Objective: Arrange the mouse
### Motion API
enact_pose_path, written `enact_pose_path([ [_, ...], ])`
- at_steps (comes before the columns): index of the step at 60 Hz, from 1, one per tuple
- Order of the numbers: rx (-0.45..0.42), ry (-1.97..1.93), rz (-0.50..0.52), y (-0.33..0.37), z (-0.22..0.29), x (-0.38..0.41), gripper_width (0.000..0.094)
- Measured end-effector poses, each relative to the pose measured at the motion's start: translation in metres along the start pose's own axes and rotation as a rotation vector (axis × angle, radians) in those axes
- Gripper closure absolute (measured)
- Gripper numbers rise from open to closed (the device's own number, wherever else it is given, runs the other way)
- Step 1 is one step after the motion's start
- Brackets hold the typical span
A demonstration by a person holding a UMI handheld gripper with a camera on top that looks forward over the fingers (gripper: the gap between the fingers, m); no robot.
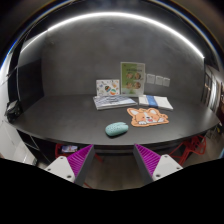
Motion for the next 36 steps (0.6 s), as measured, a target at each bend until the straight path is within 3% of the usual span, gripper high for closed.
enact_pose_path([
  [9,0.0,0.003,0.053,-0.022,-0.006,0.005,0.0114],
  [21,-0.009,-0.007,0.132,-0.102,-0.013,0.0,0.0116],
  [30,0.033,-0.005,0.213,-0.15,-0.028,0.003,0.0109],
  [36,-0.001,0.022,0.228,-0.171,-0.014,0.001,0.0117],
])
Point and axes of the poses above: the point between the fingertips, and its own axes, seen from behind it with the camera up: x to the left, z up, y backward, against the way the camera looks, the point moved 2 cm from there along y, backward, against the way the camera looks, and after that the axes turned 7 degrees about y, right-handed, at the moved point
